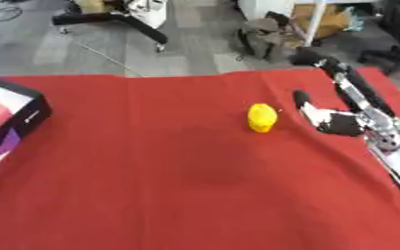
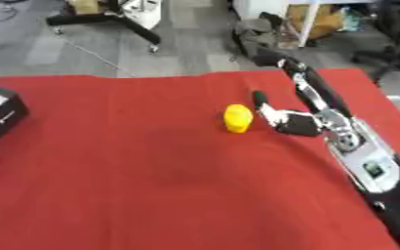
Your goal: Pick up the objects with one hand, pass them to the other hand, and then place them into the box on the other side of the table.
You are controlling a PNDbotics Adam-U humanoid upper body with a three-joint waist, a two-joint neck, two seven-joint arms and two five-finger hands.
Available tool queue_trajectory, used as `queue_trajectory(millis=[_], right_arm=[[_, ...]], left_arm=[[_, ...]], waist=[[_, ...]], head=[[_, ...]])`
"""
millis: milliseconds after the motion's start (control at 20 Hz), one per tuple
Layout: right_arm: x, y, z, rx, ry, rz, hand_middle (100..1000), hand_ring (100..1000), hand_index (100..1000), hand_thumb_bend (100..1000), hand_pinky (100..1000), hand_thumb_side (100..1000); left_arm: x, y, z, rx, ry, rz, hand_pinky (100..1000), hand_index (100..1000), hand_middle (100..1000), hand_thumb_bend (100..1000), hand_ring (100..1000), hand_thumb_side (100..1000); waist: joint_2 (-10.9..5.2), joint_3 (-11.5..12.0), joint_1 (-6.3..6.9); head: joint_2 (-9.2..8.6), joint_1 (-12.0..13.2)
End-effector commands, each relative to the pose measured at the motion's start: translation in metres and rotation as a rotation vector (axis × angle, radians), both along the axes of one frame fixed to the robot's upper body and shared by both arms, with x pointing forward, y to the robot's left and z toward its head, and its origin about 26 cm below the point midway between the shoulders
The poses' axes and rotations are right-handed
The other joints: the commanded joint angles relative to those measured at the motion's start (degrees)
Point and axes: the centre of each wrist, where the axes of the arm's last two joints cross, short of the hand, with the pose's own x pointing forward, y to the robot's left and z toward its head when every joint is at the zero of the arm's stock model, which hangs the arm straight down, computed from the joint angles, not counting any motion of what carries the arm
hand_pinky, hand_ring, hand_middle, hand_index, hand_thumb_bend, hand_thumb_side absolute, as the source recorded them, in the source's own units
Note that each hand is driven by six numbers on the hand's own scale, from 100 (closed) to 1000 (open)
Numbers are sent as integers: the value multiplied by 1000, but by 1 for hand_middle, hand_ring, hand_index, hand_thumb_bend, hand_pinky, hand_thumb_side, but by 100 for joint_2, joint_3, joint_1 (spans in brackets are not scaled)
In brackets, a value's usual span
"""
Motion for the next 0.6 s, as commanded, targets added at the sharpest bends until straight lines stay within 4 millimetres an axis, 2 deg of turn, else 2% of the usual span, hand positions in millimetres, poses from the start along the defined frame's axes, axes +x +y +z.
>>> queue_trajectory(millis=[50,400,600], right_arm=[[11,-28,0,-38,65,-98,839,877,976,100,1000,583],[25,-44,-29,-159,164,-224,847,879,970,100,1000,545],[30,-41,-39,-198,181,-239,842,876,964,100,1000,528]], left_arm=[[-1,-12,9,30,-87,-147,974,615,760,428,768,602],[0,-35,12,10,-155,-335,970,606,751,413,759,607],[-1,-44,12,-8,-170,-390,970,604,747,407,756,614]], waist=[[-66,82,12],[6,348,-19],[53,442,-46]], head=[[20,-361],[-35,-939],[-60,-1097]])
